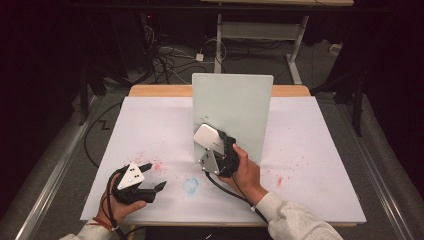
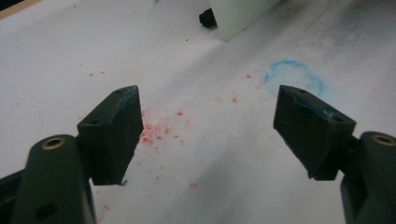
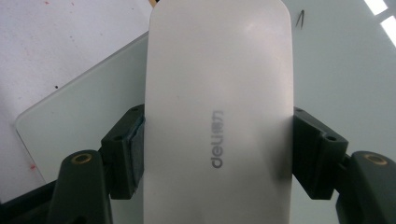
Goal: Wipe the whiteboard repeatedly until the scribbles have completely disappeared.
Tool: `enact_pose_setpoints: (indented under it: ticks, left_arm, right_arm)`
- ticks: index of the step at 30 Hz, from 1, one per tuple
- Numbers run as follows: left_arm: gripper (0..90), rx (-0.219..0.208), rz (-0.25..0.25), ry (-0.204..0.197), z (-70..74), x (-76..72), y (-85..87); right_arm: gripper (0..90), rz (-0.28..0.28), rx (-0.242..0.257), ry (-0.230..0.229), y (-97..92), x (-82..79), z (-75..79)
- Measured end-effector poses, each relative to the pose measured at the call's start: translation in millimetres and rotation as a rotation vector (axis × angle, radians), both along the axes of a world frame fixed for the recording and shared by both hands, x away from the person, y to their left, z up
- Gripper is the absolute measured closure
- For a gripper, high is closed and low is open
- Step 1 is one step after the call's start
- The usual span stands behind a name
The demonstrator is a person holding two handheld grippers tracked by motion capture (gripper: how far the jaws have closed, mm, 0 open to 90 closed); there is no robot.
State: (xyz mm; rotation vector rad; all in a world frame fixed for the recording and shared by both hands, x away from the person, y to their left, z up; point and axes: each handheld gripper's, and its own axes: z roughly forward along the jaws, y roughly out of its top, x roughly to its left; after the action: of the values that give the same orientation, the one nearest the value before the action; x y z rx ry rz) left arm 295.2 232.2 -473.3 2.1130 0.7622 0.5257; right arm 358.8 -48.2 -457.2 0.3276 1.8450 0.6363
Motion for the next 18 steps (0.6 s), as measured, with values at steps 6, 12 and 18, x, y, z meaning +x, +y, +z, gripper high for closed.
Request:
enact_pose_setpoints:
  ticks: [6,12,18]
  left_arm:
    - [23.0,-0.007,0.013,-0.005,0.6,-0.5,1.5]
    - [23.0,-0.008,0.013,-0.003,0.5,-0.2,0.8]
    - [23.0,-0.004,0.011,-0.002,0.3,-0.2,0.5]
  right_arm:
    - [30.6,-0.042,0.062,-0.025,-9.9,8.9,23.9]
    - [30.7,-0.065,0.099,-0.039,-7.5,11.8,31.2]
    - [30.6,-0.059,0.105,-0.037,1.7,11.2,27.8]
